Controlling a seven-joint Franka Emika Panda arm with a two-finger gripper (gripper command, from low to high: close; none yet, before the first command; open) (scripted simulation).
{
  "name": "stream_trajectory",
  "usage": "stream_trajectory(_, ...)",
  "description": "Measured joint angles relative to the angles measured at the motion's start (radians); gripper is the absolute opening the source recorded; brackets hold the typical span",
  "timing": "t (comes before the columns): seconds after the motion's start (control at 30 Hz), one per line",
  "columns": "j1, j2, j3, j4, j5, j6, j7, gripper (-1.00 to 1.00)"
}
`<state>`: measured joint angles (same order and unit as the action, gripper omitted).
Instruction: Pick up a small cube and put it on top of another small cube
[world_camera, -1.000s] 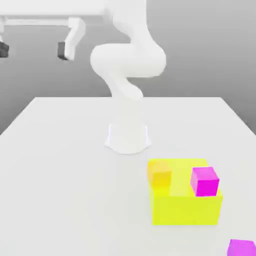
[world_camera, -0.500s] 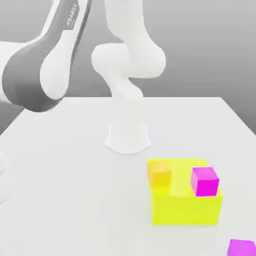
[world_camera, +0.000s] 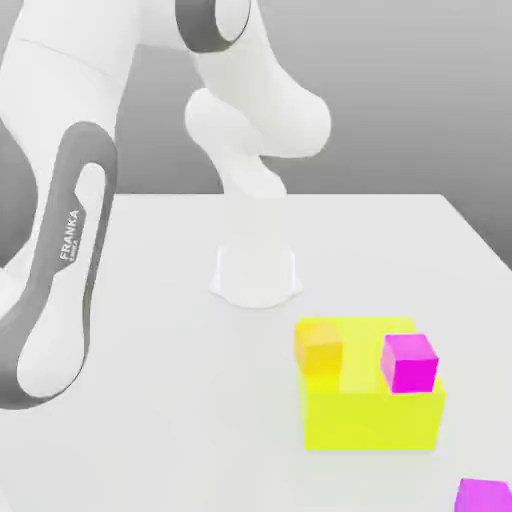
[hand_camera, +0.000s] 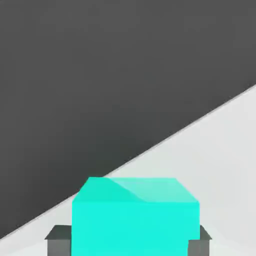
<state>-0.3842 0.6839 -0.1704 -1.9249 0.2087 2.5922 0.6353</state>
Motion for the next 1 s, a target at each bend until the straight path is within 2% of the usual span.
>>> stream_trajectory(0.13,0.027,-0.120,-0.026,-0.037,-0.028,-0.083,0.015,-1.00)
stream_trajectory(0.57,0.266,-0.599,0.103,-0.412,-0.174,-0.172,-0.006,-1.00)
stream_trajectory(1.0,0.486,-1.072,0.237,-0.795,-0.162,-0.260,-0.138,-1.00)
